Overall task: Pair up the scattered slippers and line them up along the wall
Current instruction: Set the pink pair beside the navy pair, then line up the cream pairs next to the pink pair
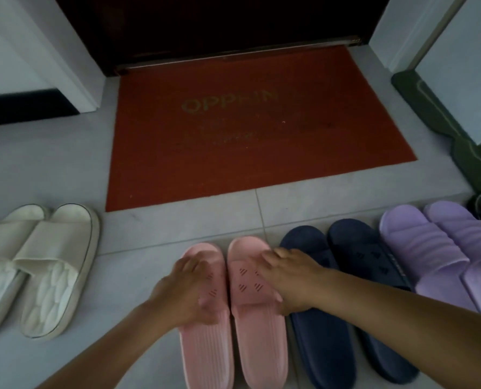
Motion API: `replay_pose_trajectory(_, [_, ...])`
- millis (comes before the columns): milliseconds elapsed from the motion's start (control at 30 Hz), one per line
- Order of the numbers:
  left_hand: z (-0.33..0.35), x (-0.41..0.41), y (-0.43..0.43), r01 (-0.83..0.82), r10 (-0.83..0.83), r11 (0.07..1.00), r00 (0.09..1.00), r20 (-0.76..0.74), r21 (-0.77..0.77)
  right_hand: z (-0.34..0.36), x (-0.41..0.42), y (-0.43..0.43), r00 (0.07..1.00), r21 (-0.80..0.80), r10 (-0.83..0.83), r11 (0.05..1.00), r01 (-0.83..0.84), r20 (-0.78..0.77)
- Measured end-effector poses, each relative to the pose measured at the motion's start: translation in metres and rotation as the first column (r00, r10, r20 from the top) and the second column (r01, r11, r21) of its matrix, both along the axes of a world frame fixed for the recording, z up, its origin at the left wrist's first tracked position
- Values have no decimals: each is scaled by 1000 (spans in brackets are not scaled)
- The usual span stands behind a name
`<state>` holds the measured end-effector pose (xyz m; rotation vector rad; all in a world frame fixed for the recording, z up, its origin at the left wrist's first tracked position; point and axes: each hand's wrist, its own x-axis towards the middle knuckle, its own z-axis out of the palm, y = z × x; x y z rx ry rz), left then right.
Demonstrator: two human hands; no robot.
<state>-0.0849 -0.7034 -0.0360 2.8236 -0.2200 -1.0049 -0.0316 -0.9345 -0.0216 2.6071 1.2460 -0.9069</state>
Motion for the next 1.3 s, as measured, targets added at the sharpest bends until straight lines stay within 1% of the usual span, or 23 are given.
replay_pose_trajectory(100, [-1, -1, -2, -38, 40, 999, 997, 63, -35, -2, 2, -1, 999, 9, -29, 1000, 29, -15])
replay_pose_trajectory(233, [-2, -1, -3, -82, 84, 996, 994, 65, -32, -3, 6, -2, 998, -2, -42, 999, 42, -39])
replay_pose_trajectory(500, [-2, 0, -7, -84, 85, 996, 995, 59, -7, -8, 4, 0, 999, 5, -33, 999, 33, -11])
replay_pose_trajectory(667, [4, -5, -6, -111, 112, 993, 992, 51, -23, -6, 6, 13, 998, 93, -44, 995, 48, -43])
replay_pose_trajectory(733, [14, -7, -1, -150, 152, 988, 985, 77, -39, -3, 7, 29, 990, 192, -72, 977, 94, -119])
replay_pose_trajectory(833, [36, -12, 14, -285, 295, 954, 949, 113, -97, -1, 9, 61, 937, 322, -115, 919, 227, -331])
replay_pose_trajectory(867, [44, -16, 22, -306, 315, 948, 941, 125, -88, -1, 9, 72, 917, 358, -110, 898, 257, -383])
replay_pose_trajectory(933, [63, -30, 42, -312, 313, 950, 939, 143, -26, -2, 8, 91, 898, 394, -55, 886, 246, -437])
replay_pose_trajectory(1033, [92, -58, 81, -296, 284, 945, 954, 96, 139, -1, 1, 115, 887, 395, 41, 904, 164, -460])
replay_pose_trajectory(1133, [105, -78, 117, -311, 308, 905, 950, 59, 290, -4, -7, 126, 872, 415, 77, 898, 151, -483])
replay_pose_trajectory(1200, [106, -85, 138, -335, 344, 870, 938, 39, 361, -7, -15, 128, 887, 400, 106, 912, 94, -449])
replay_pose_trajectory(1300, [99, -91, 172, -355, 374, 841, 927, 35, 409, -7, -22, 134, 912, 387, 134, 922, 29, -388])
